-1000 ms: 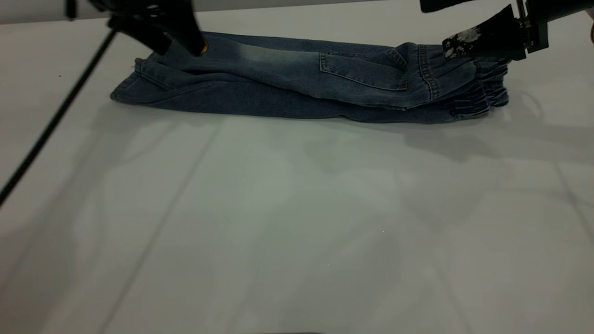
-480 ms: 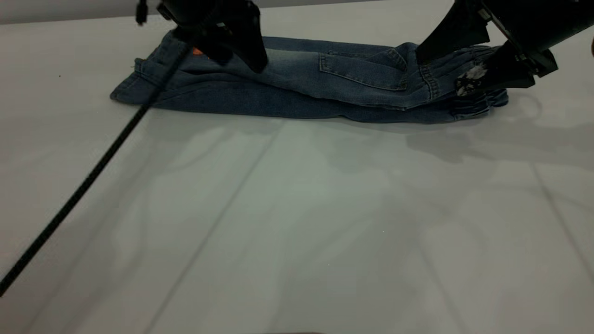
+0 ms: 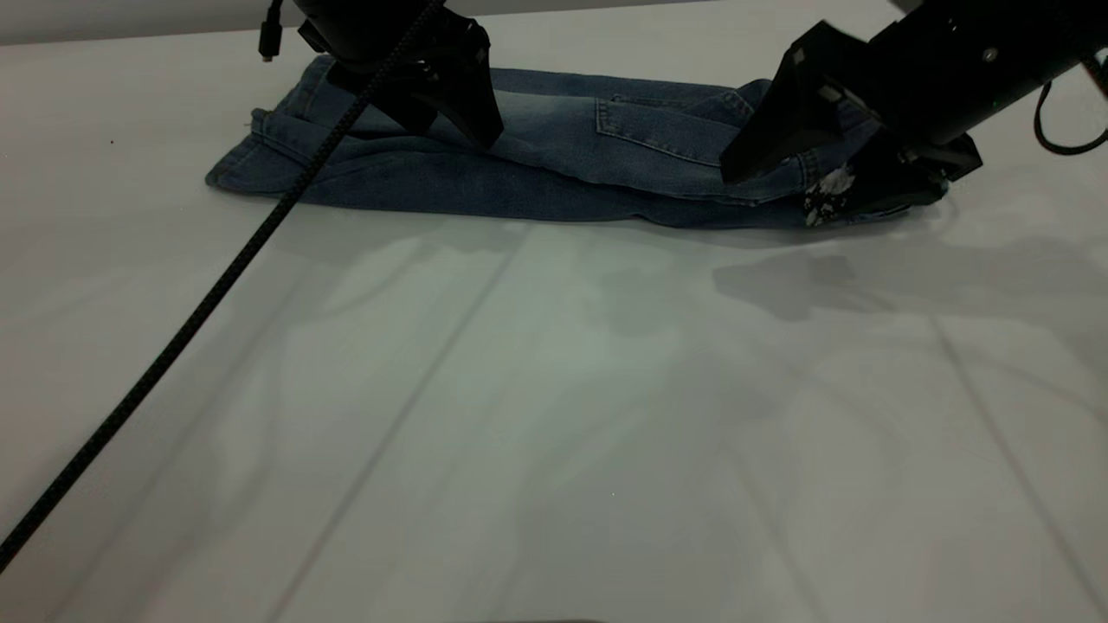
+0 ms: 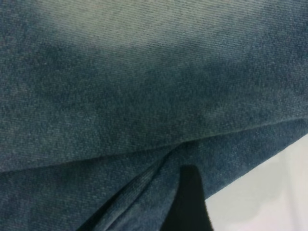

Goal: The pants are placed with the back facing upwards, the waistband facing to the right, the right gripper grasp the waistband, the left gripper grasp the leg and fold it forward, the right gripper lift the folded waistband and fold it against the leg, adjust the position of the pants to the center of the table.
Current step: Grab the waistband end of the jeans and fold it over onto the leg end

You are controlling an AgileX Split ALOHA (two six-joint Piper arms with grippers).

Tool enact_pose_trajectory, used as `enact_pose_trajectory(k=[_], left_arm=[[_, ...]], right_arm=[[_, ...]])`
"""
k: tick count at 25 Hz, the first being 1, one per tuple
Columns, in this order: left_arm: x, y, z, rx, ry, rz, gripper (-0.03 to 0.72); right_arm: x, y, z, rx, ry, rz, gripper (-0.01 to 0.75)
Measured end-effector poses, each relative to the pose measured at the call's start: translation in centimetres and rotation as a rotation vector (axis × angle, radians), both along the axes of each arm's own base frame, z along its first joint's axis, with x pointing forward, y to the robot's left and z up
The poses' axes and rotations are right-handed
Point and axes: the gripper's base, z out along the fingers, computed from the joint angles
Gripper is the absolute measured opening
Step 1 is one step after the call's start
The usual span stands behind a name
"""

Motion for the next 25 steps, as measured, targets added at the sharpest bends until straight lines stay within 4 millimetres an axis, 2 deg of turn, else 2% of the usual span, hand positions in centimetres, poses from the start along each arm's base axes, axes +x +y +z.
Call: enact_pose_trajectory(k=[2, 4, 8, 11, 15, 18, 25], left_arm=[[0.0, 0.0, 0.0, -0.002, -0.001, 0.002, 0.550], [0.0, -0.1, 0.0, -0.011, 0.002, 0.008, 0.550], [0.0, -0.1, 0.0, -0.017, 0.004, 0.012, 0.550], [0.0, -0.1, 0.1, -0.019, 0.005, 0.014, 0.550], [0.1, -0.1, 0.1, -0.022, -0.004, 0.019, 0.548], [0.5, -0.1, 0.1, -0.024, -0.042, 0.035, 0.548], [1.3, 0.0, -0.9, -0.022, -0.110, 0.072, 0.548]], right_arm=[[0.6, -0.1, -0.4, -0.009, -0.035, -0.018, 0.590], [1.8, 0.0, 0.1, 0.002, -0.118, -0.036, 0.590], [5.6, 0.2, 3.3, 0.025, -0.406, -0.055, 0.590], [7.1, 0.2, 4.8, 0.026, -0.493, -0.066, 0.590], [6.9, -0.1, 4.6, 0.046, -0.398, -0.111, 0.590], [6.4, -1.1, 4.0, 0.028, -0.281, -0.122, 0.590], [4.8, -6.9, 3.4, 0.004, 0.008, -0.187, 0.590]])
